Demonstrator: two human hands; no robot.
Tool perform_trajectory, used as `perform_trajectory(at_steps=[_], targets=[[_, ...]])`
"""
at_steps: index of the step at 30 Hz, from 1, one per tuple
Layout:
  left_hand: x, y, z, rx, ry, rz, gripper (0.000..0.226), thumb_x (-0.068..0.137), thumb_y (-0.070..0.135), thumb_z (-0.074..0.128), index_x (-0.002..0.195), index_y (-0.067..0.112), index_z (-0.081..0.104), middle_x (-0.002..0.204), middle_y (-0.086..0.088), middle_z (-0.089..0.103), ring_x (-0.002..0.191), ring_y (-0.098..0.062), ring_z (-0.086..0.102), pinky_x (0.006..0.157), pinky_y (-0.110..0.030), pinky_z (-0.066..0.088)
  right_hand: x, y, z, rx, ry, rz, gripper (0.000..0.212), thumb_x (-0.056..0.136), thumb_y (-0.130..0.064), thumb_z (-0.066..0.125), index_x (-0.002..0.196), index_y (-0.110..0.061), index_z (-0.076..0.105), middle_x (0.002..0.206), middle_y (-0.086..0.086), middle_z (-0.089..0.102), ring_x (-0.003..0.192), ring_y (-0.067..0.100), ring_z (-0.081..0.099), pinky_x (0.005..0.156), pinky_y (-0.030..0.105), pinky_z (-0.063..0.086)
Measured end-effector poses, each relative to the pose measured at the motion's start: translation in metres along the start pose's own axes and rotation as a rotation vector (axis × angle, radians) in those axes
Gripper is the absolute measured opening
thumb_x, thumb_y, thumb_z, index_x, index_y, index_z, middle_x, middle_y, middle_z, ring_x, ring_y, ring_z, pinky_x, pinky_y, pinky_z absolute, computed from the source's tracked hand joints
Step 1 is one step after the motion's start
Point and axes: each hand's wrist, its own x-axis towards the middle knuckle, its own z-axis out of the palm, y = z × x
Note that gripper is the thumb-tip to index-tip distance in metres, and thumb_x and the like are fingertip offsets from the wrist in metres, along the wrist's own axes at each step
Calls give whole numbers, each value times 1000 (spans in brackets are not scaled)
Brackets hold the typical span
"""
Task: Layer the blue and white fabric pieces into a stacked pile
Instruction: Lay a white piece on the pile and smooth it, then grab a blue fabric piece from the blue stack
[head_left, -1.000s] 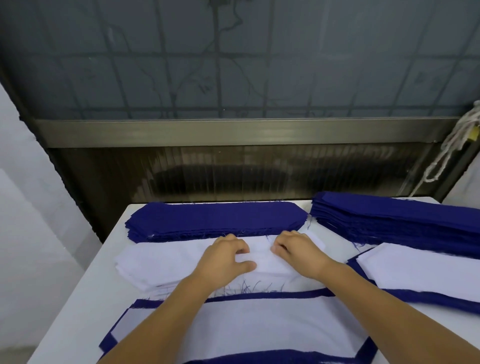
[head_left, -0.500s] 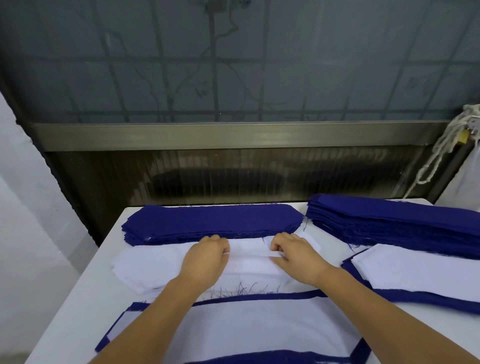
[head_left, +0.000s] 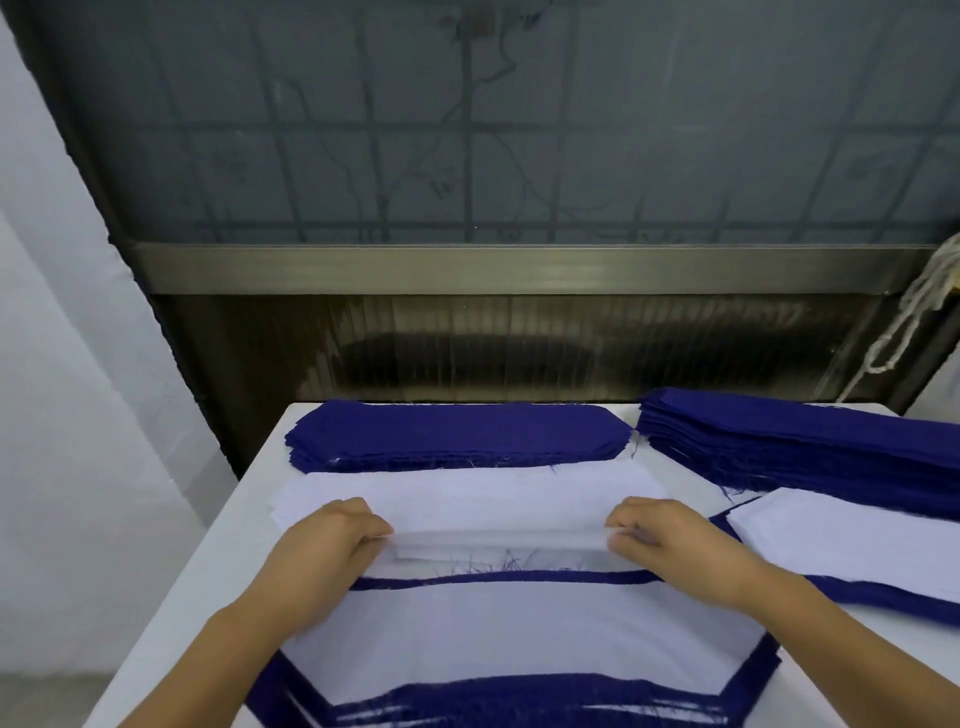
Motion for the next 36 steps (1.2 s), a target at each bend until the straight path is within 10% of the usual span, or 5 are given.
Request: perform_trajectory(at_steps=[5,13,18,22,36], targets=[[-13,18,-30,-232,-191,-38,14,93,31,59,90,45,61,92,28,61,88,3,60,74,-6,45,-28,-10,-26,143,-162,106,22,93,-32,58,72,-28,61,73,-5,58,67,14,53,67,32,46],[-42,28,-37,-168,151,127,26,80,20,76,80,41,60,85,28,55,84,2,55,72,-8,43,-73,-19,-7,-277,456,-316,14,90,-14,65,94,-27,72,95,-19,62,87,0,57,79,14,42],[-71,22,-10,-148,55,289,30,67,11,87,75,31,66,80,23,57,75,6,52,67,-16,45,-104,-3,40,-419,383,-422,46,102,-37,33,93,-26,76,94,-11,66,84,4,59,74,18,49],[-74,16,-10,-173,-25,231,28,78,27,78,72,45,57,78,26,57,82,8,52,73,-10,41,-109,-5,42,-397,312,-349,21,73,-25,82,93,-28,76,95,-14,65,86,1,59,73,17,50],[-44,55,31,-108,-66,135,34,85,66,44,76,33,44,82,18,47,80,5,42,70,-15,39,-73,0,34,-348,180,-69,24,96,-54,42,106,-34,52,104,-23,42,95,-1,41,90,16,30]])
